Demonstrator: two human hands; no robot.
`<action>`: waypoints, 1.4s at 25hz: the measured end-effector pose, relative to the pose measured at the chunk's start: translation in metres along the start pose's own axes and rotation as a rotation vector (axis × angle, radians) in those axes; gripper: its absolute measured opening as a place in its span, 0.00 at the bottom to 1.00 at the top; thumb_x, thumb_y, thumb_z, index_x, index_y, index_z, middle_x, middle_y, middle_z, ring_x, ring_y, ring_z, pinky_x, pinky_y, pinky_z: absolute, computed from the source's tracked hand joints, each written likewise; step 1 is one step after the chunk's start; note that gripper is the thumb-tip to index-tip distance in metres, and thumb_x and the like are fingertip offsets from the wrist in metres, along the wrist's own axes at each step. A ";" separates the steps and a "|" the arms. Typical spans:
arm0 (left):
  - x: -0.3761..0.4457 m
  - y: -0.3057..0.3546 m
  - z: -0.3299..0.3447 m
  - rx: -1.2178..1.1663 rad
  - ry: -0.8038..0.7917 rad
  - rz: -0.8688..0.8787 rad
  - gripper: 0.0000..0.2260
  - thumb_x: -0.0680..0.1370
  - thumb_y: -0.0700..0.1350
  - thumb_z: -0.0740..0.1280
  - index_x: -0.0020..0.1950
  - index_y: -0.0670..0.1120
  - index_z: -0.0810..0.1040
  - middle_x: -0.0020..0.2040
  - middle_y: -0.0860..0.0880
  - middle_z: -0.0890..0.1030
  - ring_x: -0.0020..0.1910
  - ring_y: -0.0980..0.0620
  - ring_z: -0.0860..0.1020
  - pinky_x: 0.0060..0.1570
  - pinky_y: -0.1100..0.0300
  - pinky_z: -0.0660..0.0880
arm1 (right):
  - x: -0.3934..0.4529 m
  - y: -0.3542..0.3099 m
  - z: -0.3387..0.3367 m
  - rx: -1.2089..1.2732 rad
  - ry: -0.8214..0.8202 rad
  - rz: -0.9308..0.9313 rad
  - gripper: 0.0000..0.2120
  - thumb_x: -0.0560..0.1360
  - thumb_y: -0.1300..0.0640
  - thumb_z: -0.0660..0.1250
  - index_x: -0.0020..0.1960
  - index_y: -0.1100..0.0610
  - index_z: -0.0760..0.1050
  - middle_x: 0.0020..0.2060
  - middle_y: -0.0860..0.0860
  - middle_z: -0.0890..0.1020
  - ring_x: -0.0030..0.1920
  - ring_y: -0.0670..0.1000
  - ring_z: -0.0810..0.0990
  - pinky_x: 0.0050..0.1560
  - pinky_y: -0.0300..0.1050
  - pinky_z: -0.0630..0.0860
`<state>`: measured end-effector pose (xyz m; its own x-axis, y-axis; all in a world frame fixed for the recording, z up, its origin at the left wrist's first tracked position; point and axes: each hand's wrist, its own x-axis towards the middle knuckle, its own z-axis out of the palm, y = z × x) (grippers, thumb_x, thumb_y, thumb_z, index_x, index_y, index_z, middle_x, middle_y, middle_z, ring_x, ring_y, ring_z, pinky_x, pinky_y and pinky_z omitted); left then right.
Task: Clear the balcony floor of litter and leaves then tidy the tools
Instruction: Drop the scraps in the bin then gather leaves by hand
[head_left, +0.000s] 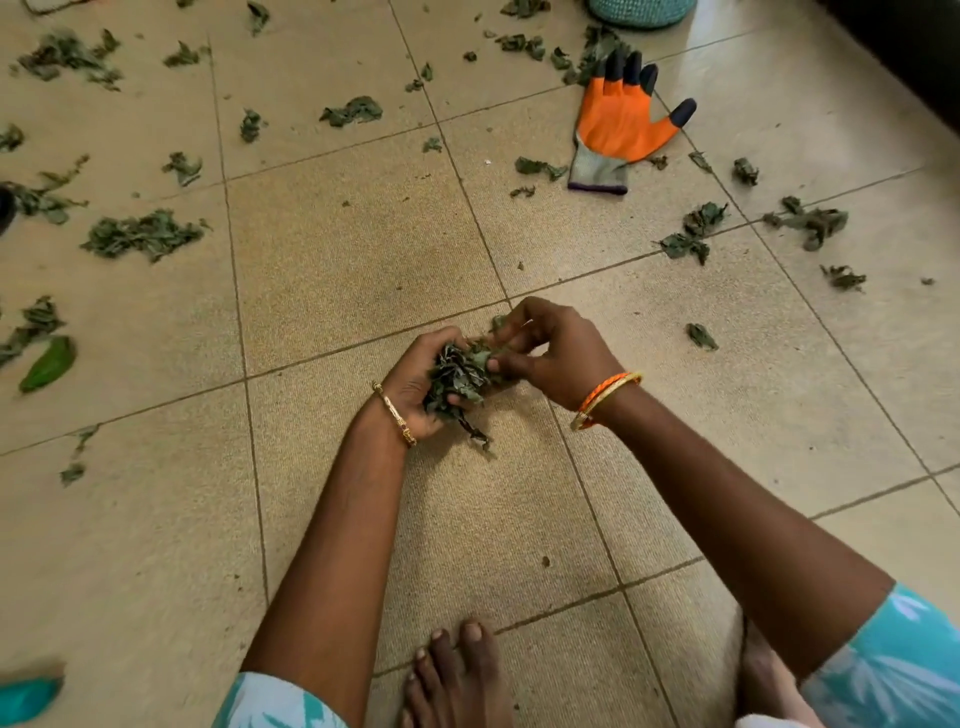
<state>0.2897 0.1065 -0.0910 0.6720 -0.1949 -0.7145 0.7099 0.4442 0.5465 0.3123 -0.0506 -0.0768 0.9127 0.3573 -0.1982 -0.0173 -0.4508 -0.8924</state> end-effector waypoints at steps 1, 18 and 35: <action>-0.002 -0.002 0.000 0.000 0.001 -0.006 0.09 0.76 0.40 0.55 0.42 0.41 0.74 0.34 0.45 0.75 0.24 0.54 0.72 0.15 0.72 0.61 | 0.000 0.004 0.007 -0.107 0.034 -0.050 0.08 0.68 0.62 0.74 0.40 0.54 0.76 0.36 0.47 0.79 0.39 0.46 0.77 0.40 0.37 0.73; 0.009 -0.006 -0.005 -0.259 0.390 0.200 0.14 0.74 0.47 0.56 0.29 0.46 0.69 0.25 0.50 0.71 0.21 0.54 0.67 0.22 0.70 0.61 | 0.006 0.076 0.012 -0.482 0.132 -0.451 0.09 0.70 0.70 0.67 0.49 0.65 0.81 0.50 0.60 0.83 0.52 0.61 0.79 0.49 0.55 0.79; 0.025 -0.008 0.044 -0.252 0.431 0.348 0.11 0.73 0.47 0.62 0.31 0.48 0.68 0.28 0.51 0.70 0.22 0.53 0.70 0.27 0.66 0.68 | -0.008 0.010 0.000 0.538 0.131 0.218 0.07 0.69 0.68 0.71 0.38 0.58 0.78 0.35 0.54 0.80 0.38 0.52 0.82 0.44 0.45 0.82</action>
<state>0.3097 0.0594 -0.0942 0.6726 0.3472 -0.6535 0.3565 0.6218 0.6973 0.3044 -0.0578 -0.0840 0.9072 0.1837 -0.3784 -0.3828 -0.0120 -0.9237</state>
